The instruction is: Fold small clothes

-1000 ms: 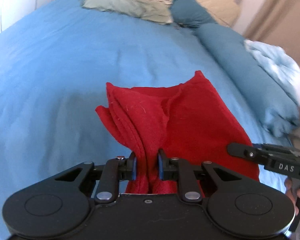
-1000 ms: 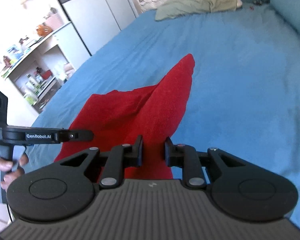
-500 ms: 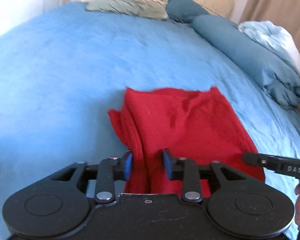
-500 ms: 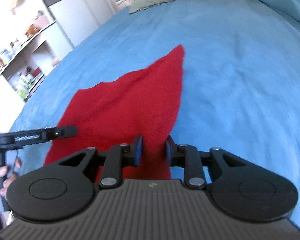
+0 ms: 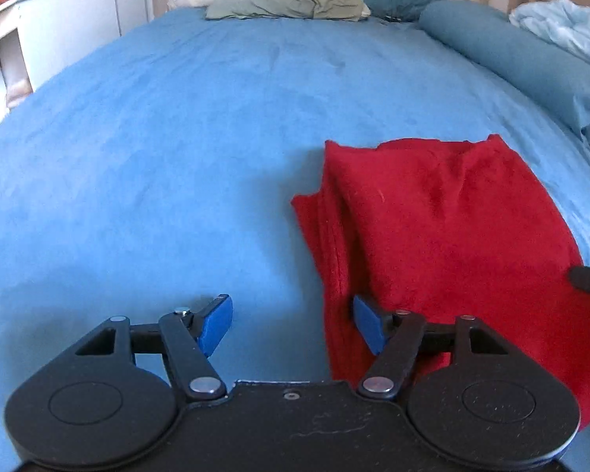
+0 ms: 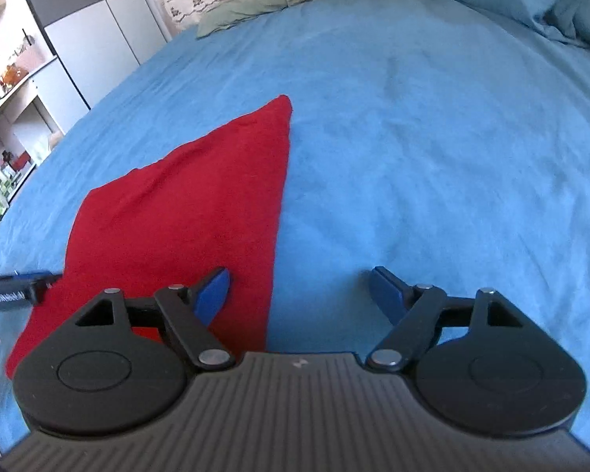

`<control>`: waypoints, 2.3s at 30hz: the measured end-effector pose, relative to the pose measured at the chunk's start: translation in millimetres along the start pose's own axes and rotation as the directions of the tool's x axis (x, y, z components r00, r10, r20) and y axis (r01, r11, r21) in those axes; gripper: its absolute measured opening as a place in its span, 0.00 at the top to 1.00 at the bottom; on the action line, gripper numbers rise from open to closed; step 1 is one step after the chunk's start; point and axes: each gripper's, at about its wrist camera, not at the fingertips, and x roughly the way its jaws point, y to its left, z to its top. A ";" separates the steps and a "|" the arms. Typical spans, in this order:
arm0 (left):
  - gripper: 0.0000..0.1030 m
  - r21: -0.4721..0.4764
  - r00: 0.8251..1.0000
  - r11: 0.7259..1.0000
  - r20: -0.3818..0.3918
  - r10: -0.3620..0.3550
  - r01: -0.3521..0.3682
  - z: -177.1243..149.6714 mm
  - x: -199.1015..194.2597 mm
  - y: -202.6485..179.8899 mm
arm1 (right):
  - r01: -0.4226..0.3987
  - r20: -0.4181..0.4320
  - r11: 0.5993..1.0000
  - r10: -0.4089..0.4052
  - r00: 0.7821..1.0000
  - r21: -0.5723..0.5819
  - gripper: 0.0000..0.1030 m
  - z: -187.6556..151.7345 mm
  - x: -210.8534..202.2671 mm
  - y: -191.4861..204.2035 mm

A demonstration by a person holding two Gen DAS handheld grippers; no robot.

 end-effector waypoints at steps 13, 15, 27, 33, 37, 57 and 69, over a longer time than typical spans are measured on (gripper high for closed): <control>0.00 -0.055 0.973 0.998 0.230 0.011 0.001 25.9 -147.3 3.5 | 0.054 0.217 0.991 -0.026 0.976 -0.123 0.00 27.5 -125.7 59.2; 0.00 -0.070 0.961 0.998 0.275 0.019 0.000 26.5 -184.7 2.6 | 0.111 0.264 0.983 -0.070 0.962 -0.145 0.00 28.8 -162.8 76.0; 0.00 -0.021 0.947 0.999 0.317 0.047 -0.042 -36.1 -322.6 -27.0 | 0.244 0.242 0.957 -0.202 0.949 -0.157 0.00 -22.8 -300.3 136.3; 0.00 0.016 0.965 0.998 0.255 0.058 -0.064 -74.7 -331.5 -40.2 | 0.293 0.190 0.941 -0.260 0.947 -0.172 0.00 -65.8 -317.6 146.2; 0.00 0.051 0.972 0.996 0.227 0.059 -0.072 -94.7 -331.0 -46.3 | 0.278 0.144 0.949 -0.258 0.956 -0.151 0.00 -88.0 -315.8 147.3; 0.00 0.055 0.976 0.996 0.211 0.052 -0.065 -113.8 -328.8 -49.0 | 0.275 0.079 0.950 -0.266 0.961 -0.145 0.00 -113.4 -305.0 148.4; 0.00 0.047 0.974 0.997 0.221 0.054 -0.066 -116.4 -332.4 -48.0 | 0.274 0.078 0.952 -0.265 0.961 -0.139 0.00 -112.5 -304.8 148.1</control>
